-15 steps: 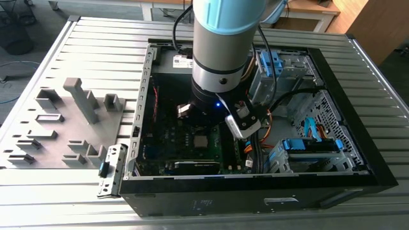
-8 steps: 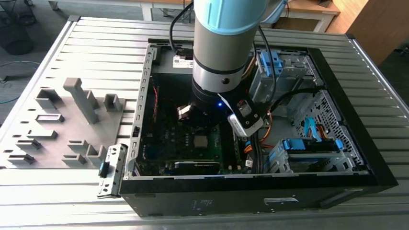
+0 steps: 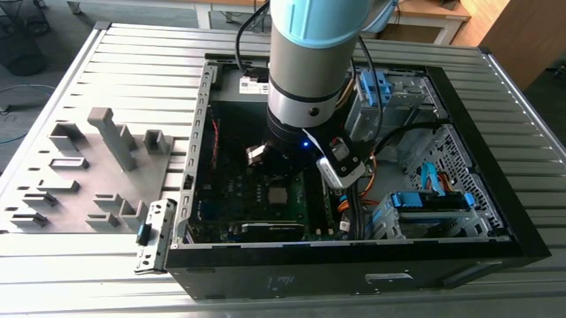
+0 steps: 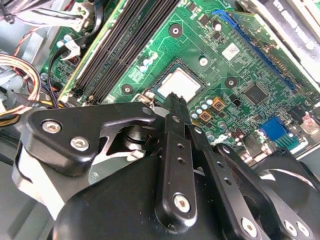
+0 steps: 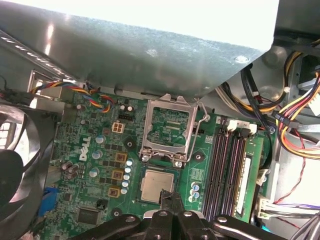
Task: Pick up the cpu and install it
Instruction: 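Close the cpu cover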
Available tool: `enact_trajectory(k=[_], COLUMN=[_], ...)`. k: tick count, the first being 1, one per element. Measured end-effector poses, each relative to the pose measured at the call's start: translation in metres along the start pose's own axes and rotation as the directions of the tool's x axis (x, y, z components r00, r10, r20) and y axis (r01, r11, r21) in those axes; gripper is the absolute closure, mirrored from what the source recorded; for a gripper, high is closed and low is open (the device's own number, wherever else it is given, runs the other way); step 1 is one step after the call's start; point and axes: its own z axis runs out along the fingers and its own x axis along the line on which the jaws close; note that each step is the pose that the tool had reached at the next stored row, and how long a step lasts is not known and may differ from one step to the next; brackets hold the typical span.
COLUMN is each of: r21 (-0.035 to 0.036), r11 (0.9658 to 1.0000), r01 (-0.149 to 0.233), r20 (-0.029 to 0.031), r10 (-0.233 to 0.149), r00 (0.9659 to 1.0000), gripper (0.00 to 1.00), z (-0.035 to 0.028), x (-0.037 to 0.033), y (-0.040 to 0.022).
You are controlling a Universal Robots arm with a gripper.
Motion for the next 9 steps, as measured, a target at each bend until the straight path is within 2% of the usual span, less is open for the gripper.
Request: enact_trajectory(k=[9], r21=[-0.0003], r11=[0.9999], r01=[0.012], r20=[-0.0006], r10=[-0.012], r00=[0.9999], gripper=[0.90], z=[0.0010], x=[-0.0086], y=[0.0013])
